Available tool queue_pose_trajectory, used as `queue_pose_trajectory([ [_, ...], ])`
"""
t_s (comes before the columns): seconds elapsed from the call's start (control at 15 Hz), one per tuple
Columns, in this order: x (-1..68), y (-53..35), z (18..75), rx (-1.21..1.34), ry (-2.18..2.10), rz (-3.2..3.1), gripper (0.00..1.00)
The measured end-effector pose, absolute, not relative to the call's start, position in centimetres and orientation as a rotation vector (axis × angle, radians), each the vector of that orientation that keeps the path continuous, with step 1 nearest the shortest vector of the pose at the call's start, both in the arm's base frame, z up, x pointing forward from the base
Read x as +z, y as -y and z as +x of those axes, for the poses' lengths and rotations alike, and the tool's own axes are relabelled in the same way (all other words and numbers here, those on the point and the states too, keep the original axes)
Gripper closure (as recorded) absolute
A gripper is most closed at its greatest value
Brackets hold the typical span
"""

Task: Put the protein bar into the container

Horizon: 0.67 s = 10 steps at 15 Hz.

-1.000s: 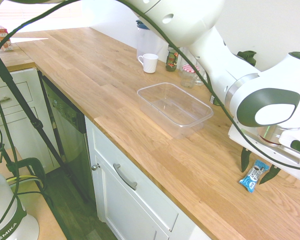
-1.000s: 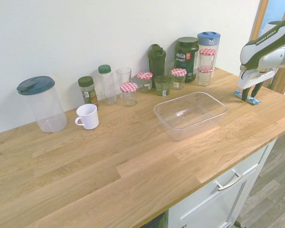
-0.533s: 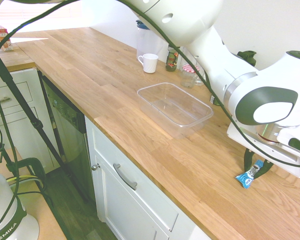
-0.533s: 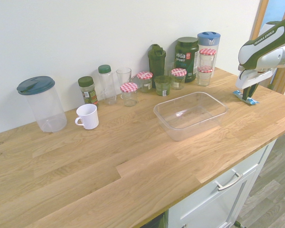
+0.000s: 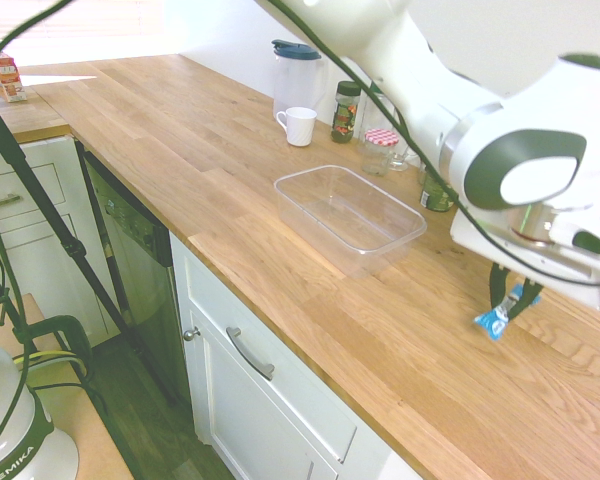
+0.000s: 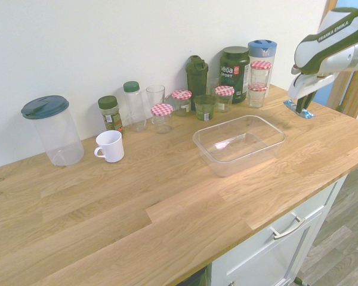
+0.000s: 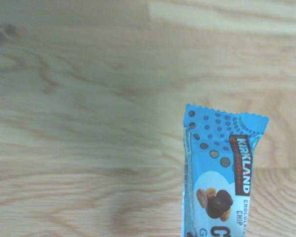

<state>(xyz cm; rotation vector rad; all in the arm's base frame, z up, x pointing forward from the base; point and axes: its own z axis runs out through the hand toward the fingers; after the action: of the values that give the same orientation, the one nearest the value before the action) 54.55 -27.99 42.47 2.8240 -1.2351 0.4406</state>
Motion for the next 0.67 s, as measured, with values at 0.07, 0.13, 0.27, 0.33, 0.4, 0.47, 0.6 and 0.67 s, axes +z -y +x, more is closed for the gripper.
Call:
queue_pose_trajectory([
  [0.07, 44.3, 25.6, 54.1, 0.471, 1.202, 2.840, 1.00],
  [0.13, 45.8, 22.9, 53.6, 0.496, 1.169, 2.855, 1.00],
  [0.27, 47.4, 17.6, 52.7, 0.517, 1.108, 2.875, 1.00],
  [0.33, 47.6, 15.2, 52.6, 0.519, 1.085, 2.881, 1.00],
  [0.4, 47.3, 13.1, 52.5, 0.513, 1.065, 2.883, 1.00],
  [0.47, 46.7, 11.2, 52.6, 0.502, 1.051, 2.884, 1.00],
  [0.6, 45.6, 8.7, 52.7, 0.483, 1.032, 2.886, 1.00],
  [0.67, 45.1, 7.9, 52.9, 0.477, 1.024, 2.886, 1.00],
])
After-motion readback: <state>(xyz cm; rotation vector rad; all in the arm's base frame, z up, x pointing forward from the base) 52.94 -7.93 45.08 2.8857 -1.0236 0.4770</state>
